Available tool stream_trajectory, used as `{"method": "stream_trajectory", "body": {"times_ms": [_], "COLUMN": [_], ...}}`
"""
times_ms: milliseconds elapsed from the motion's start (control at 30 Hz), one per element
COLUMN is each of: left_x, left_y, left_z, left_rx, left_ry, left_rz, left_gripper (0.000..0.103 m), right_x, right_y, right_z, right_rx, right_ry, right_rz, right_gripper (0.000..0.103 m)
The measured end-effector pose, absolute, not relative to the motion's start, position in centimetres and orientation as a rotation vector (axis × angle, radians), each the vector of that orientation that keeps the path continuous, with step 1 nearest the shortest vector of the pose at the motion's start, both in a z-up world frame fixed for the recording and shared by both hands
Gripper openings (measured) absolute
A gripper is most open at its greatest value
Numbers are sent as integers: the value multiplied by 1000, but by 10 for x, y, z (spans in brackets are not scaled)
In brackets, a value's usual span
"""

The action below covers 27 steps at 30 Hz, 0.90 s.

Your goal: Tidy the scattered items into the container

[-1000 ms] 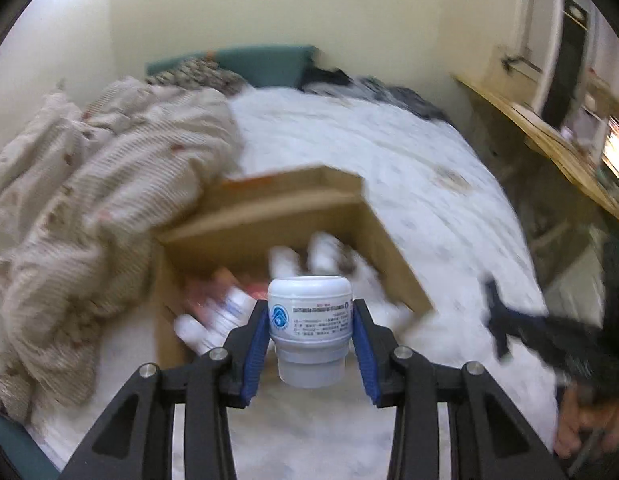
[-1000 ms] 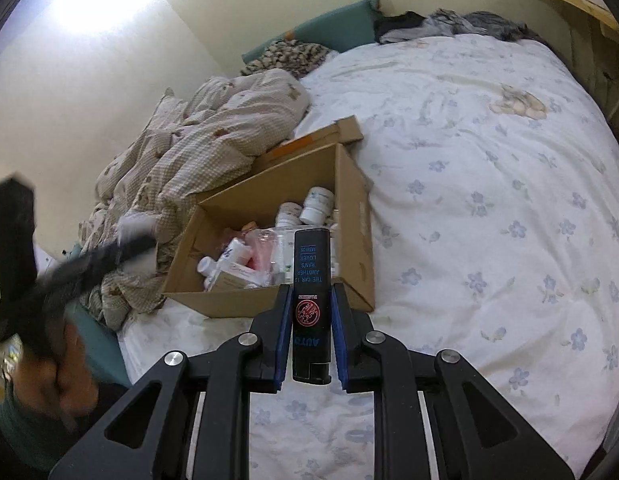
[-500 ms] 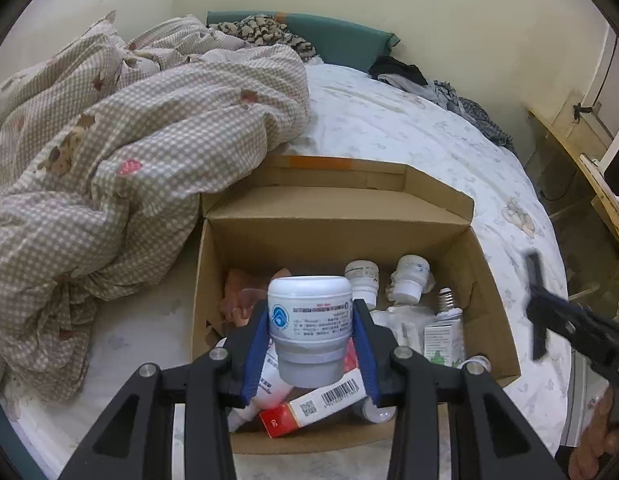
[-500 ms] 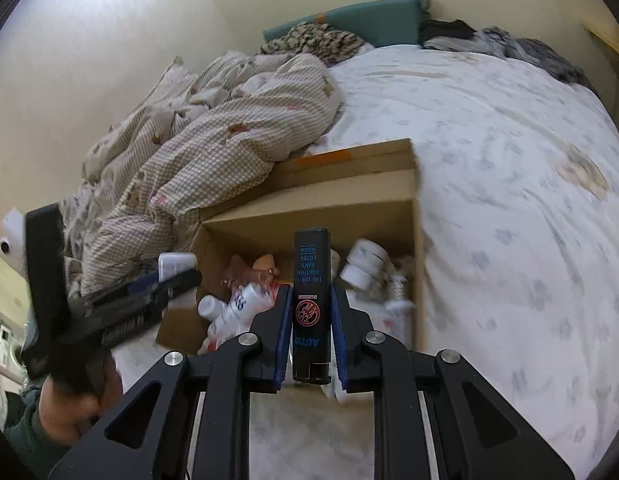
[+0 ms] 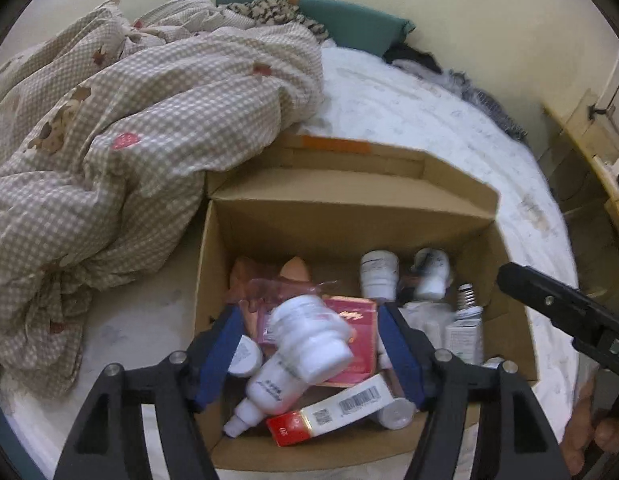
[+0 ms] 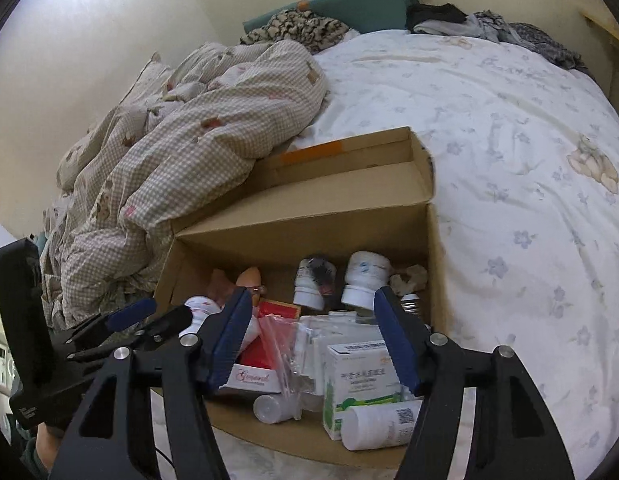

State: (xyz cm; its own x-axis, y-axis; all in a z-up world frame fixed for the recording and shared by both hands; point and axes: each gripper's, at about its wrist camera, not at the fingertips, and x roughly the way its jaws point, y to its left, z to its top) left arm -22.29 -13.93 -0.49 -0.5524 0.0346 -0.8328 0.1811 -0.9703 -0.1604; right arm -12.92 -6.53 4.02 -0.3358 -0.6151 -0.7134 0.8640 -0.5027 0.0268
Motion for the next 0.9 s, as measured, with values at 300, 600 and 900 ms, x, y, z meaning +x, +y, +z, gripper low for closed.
{"method": "stream_trajectory", "body": {"times_ms": [300, 600, 900], "left_x": [-187, -130, -79], "left_y": [-129, -97, -77], "left_z": [24, 51, 49], "left_rx": [1426, 1444, 1407], "left_ry": [357, 232, 173], "left_rz": [-2679, -2705, -2624], "left_gripper": [70, 70, 70], "right_x": [-110, -77, -33], "right_y": [-19, 47, 101], "right_z": [71, 84, 41], "right_rx": [764, 732, 664], "right_ry": [452, 426, 476], "right_rz": [-1948, -1943, -1947], "right_gripper": [68, 75, 83]}}
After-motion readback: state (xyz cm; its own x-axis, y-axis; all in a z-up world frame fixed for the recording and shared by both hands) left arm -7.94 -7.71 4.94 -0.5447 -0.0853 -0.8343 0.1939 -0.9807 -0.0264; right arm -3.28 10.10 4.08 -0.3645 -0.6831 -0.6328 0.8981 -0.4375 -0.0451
